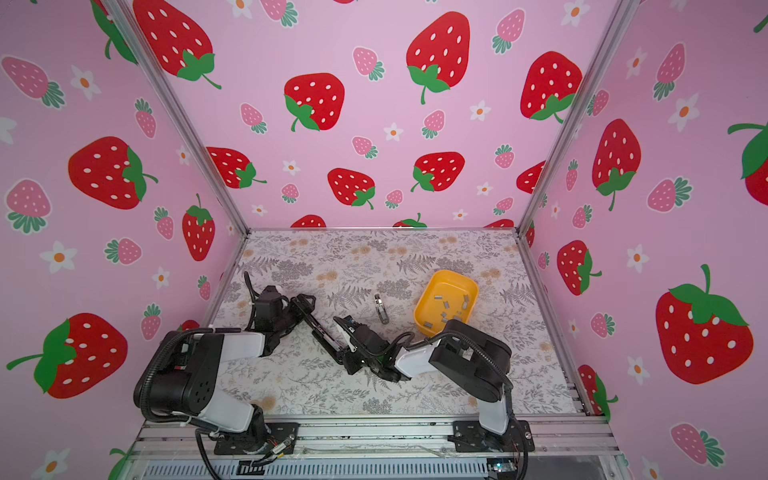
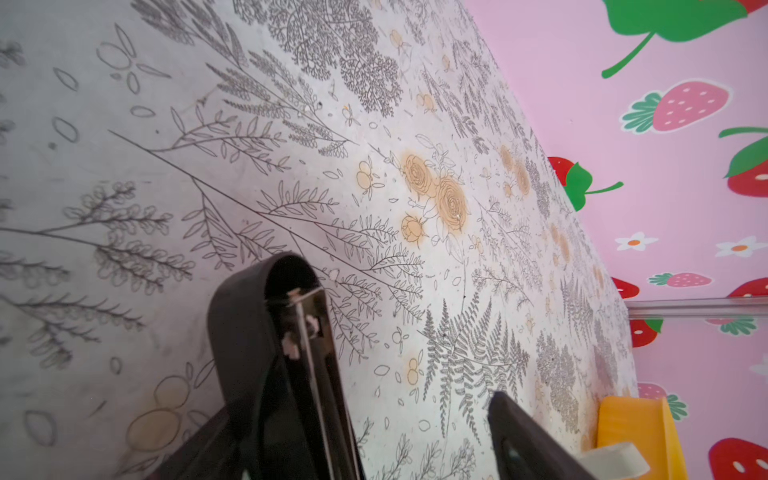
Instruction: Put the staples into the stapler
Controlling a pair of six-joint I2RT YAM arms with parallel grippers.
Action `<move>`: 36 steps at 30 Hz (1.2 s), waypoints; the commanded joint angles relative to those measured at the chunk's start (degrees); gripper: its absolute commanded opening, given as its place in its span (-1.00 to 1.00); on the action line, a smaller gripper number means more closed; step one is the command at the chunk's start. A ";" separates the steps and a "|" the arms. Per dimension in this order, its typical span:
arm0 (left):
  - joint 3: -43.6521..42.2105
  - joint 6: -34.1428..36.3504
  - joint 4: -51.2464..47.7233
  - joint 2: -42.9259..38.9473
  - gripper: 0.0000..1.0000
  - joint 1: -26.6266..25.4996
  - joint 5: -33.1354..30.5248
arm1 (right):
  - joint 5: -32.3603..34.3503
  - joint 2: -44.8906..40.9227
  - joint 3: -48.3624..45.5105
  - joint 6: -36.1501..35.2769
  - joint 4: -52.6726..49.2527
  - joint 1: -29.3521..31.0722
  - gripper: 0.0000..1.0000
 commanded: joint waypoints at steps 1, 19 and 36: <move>1.83 1.01 4.84 -0.30 0.55 -0.20 3.79 | 3.56 -0.27 -0.52 -2.65 -1.45 2.37 -1.00; -12.58 21.73 10.01 -20.89 0.14 -13.93 -0.26 | 12.69 2.53 -6.84 -6.34 13.48 5.98 -1.00; -24.15 29.15 -4.57 -52.21 0.98 -22.98 -6.45 | 14.91 3.54 -10.26 -6.08 21.73 6.59 -1.00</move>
